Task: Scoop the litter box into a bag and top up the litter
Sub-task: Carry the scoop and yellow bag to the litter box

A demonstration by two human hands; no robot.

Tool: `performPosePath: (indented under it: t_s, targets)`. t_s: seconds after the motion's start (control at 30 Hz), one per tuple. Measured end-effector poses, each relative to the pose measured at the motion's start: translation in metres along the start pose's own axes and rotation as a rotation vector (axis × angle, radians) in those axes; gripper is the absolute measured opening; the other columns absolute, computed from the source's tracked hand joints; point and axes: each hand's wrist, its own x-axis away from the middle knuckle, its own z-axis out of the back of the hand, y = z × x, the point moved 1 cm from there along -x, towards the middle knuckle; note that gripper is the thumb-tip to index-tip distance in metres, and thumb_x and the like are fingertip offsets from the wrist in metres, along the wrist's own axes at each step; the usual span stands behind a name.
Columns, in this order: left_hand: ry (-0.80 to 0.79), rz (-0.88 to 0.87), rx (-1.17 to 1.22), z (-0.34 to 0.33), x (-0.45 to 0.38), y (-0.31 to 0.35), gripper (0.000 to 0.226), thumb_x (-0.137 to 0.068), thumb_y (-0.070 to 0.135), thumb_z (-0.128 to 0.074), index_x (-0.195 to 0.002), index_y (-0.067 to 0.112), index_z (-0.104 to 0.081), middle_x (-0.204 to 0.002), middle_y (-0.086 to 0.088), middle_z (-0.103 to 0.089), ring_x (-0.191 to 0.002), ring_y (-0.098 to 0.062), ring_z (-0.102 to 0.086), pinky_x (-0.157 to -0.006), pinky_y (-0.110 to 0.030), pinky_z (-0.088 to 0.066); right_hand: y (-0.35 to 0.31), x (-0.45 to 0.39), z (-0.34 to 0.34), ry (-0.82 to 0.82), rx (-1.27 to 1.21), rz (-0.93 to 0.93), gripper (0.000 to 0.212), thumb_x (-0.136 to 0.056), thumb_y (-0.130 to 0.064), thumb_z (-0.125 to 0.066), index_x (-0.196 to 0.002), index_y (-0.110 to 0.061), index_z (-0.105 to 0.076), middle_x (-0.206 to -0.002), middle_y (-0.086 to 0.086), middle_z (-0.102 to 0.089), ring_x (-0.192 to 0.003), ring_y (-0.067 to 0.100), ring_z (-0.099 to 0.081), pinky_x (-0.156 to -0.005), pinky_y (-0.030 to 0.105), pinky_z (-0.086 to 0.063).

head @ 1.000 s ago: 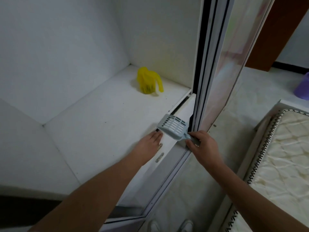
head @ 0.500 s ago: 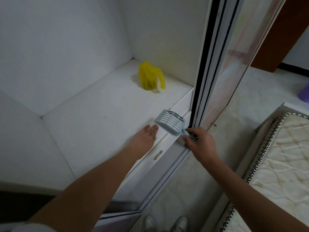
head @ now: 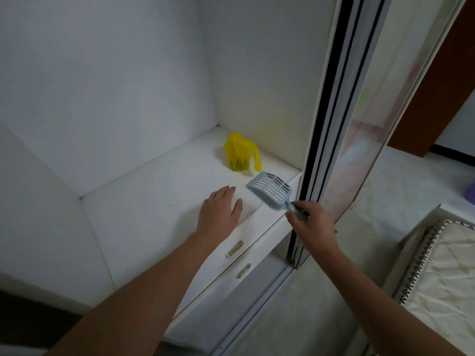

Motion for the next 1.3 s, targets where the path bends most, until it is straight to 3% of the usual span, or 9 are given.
performPosePath:
  t_s: [0.2, 0.53, 0.7, 0.83, 0.97, 1.1, 1.23, 1.3]
  targets:
    - [0.111, 0.02, 0.078, 0.019, -0.035, -0.008, 0.047, -0.098, 0.035, -0.05, -0.139, 0.011, -0.049, -0.137, -0.007, -0.056, -0.124, -0.027, -0.051, -0.1, -0.039, -0.042, -0.009, -0.029, 0.002, 0.023, 0.052, 0.023, 0.025, -0.088, -0.03, -0.066, -0.112, -0.023, -0.068, -0.094, -0.009, -0.059, -0.078, 0.006, -0.054, -0.067, 0.024, -0.042]
    - [0.007, -0.054, -0.054, -0.007, -0.131, -0.037, 0.053, -0.092, 0.039, -0.058, -0.135, 0.009, -0.049, -0.135, -0.008, -0.056, -0.116, -0.031, -0.054, -0.088, -0.04, -0.044, -0.003, -0.09, -0.012, 0.077, 0.06, -0.038, 0.027, -0.087, -0.027, -0.068, -0.112, -0.019, -0.068, -0.098, -0.004, -0.063, -0.082, 0.011, -0.059, -0.072, 0.028, -0.048]
    - [-0.049, -0.082, -0.065, -0.03, -0.197, -0.054, 0.063, -0.09, 0.04, -0.059, -0.142, 0.008, -0.043, -0.145, -0.012, -0.046, -0.127, -0.033, -0.047, -0.095, -0.043, -0.043, 0.008, -0.13, -0.022, 0.076, 0.114, -0.058, 0.026, -0.086, -0.025, -0.069, -0.112, -0.019, -0.068, -0.091, -0.005, -0.061, -0.076, 0.009, -0.059, -0.068, 0.032, -0.054]
    - [-0.066, -0.105, -0.109, -0.043, -0.242, -0.071, 0.071, -0.086, 0.032, -0.057, -0.15, 0.013, -0.031, -0.154, -0.01, -0.034, -0.136, -0.028, -0.037, -0.103, -0.042, -0.037, 0.019, -0.159, -0.032, 0.059, 0.178, -0.069, 0.029, -0.086, -0.026, -0.069, -0.114, -0.02, -0.068, -0.092, -0.004, -0.061, -0.073, 0.01, -0.057, -0.065, 0.029, -0.049]
    - [-0.112, -0.164, -0.108, -0.053, -0.27, -0.082, 0.075, -0.083, 0.027, -0.057, -0.152, 0.018, -0.028, -0.157, -0.009, -0.027, -0.14, -0.027, -0.03, -0.108, -0.042, -0.032, 0.023, -0.178, -0.039, 0.063, 0.195, -0.088, 0.028, -0.085, -0.026, -0.07, -0.112, -0.022, -0.068, -0.093, -0.009, -0.06, -0.075, 0.006, -0.055, -0.063, 0.02, -0.041]
    - [-0.206, -0.291, -0.098, -0.059, -0.291, -0.088, 0.076, -0.082, 0.03, -0.059, -0.152, 0.024, -0.029, -0.16, -0.004, -0.021, -0.145, -0.023, -0.022, -0.114, -0.038, -0.024, 0.023, -0.192, -0.045, 0.075, 0.22, -0.105, 0.026, -0.085, -0.025, -0.07, -0.111, -0.022, -0.068, -0.091, -0.011, -0.056, -0.074, 0.005, -0.052, -0.063, 0.019, -0.038]
    - [-0.319, -0.295, -0.056, -0.066, -0.304, -0.092, 0.069, -0.081, 0.034, -0.063, -0.145, 0.024, -0.039, -0.154, -0.002, -0.036, -0.139, -0.022, -0.035, -0.112, -0.038, -0.03, 0.025, -0.197, -0.051, 0.075, 0.232, -0.113, 0.027, -0.085, -0.024, -0.071, -0.111, -0.021, -0.068, -0.092, -0.011, -0.056, -0.076, 0.007, -0.054, -0.067, 0.023, -0.042]
    - [-0.316, -0.321, -0.017, -0.07, -0.304, -0.093, 0.059, -0.077, 0.032, -0.064, -0.133, 0.023, -0.049, -0.14, 0.0, -0.05, -0.126, -0.024, -0.048, -0.101, -0.038, -0.039, 0.028, -0.198, -0.054, 0.072, 0.238, -0.115, 0.027, -0.084, -0.024, -0.071, -0.111, -0.02, -0.069, -0.093, -0.011, -0.056, -0.076, 0.007, -0.053, -0.065, 0.019, -0.04]
